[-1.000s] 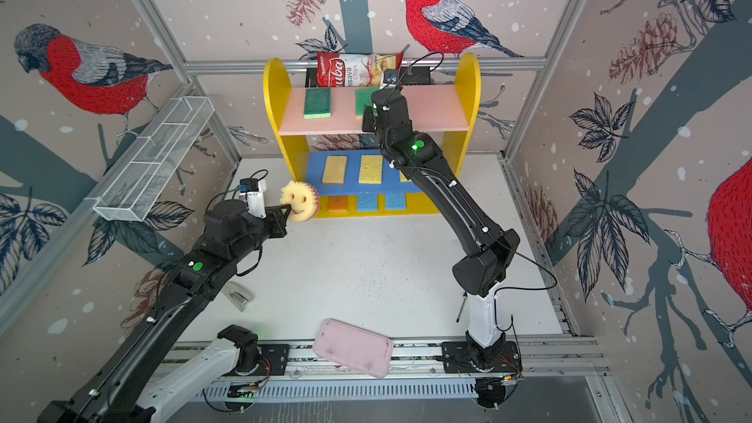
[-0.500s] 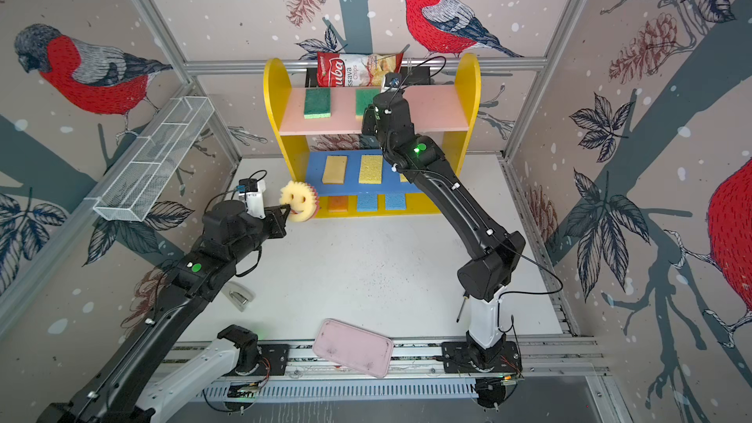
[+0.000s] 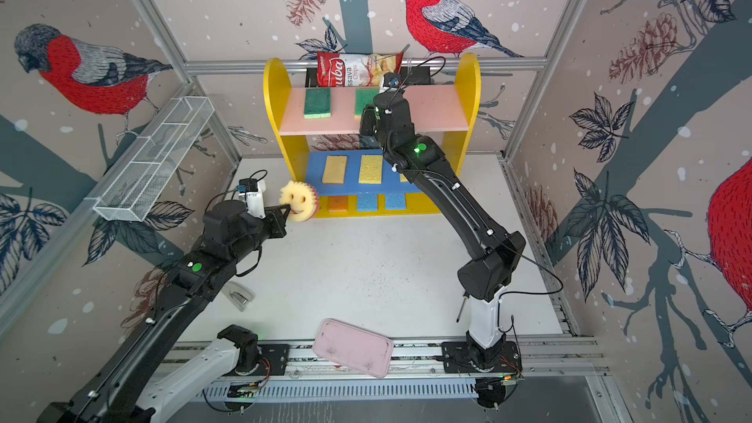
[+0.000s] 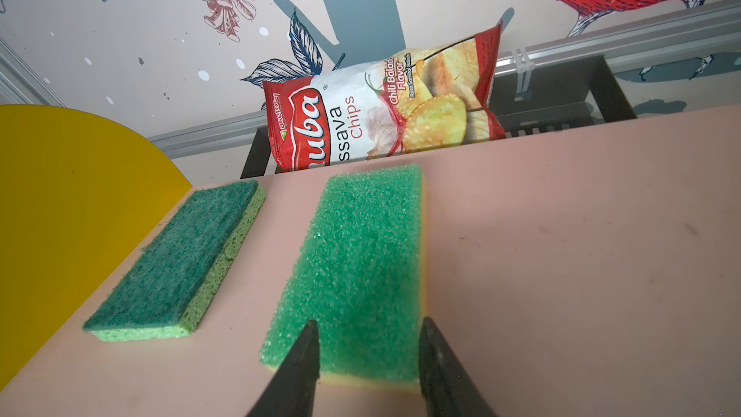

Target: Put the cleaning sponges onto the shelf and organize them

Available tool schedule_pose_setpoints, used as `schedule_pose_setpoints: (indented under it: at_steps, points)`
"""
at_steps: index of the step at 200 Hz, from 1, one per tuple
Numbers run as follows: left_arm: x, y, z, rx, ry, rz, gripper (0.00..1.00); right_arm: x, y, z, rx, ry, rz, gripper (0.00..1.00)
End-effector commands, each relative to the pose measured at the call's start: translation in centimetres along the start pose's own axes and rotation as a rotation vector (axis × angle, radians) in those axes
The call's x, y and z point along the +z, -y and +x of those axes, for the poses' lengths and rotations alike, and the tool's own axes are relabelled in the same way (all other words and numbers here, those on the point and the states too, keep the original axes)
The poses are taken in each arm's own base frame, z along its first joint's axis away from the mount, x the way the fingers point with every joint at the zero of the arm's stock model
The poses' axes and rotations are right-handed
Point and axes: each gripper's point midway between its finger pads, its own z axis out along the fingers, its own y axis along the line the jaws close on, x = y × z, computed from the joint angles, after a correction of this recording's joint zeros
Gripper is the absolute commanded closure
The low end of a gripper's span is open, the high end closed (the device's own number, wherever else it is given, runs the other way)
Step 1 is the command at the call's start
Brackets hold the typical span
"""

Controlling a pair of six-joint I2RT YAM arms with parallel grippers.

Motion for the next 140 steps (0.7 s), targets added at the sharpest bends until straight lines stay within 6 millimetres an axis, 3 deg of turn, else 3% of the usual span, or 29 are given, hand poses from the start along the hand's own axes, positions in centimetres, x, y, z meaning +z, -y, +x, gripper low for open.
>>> schedule_pose_setpoints:
  at_steps: [1,56,100,140]
  points:
    - [0.1,0.0,-0.3,0.001,0.011,-0.003,0.93,-0.7,-0.4,-1.5,0.024,0.044,-0.024,0.59]
    - [0.2,-0.1,-0.2,0.004,0.01,-0.004,0.93,-2.2,-1.0,-3.2,0.027,0.09,-0.026,0.59]
    - [0.0,0.0,-0.3,0.013,0.015,-0.002,0.93,-2.7,-6.5,-2.2,-0.107,0.121,-0.049,0.56]
    - [-0.4,-0.2,-0.3,0.026,0.018,-0.013,0.93,-2.2,-9.6,-1.7,-0.107,0.126,-0.119,0.55]
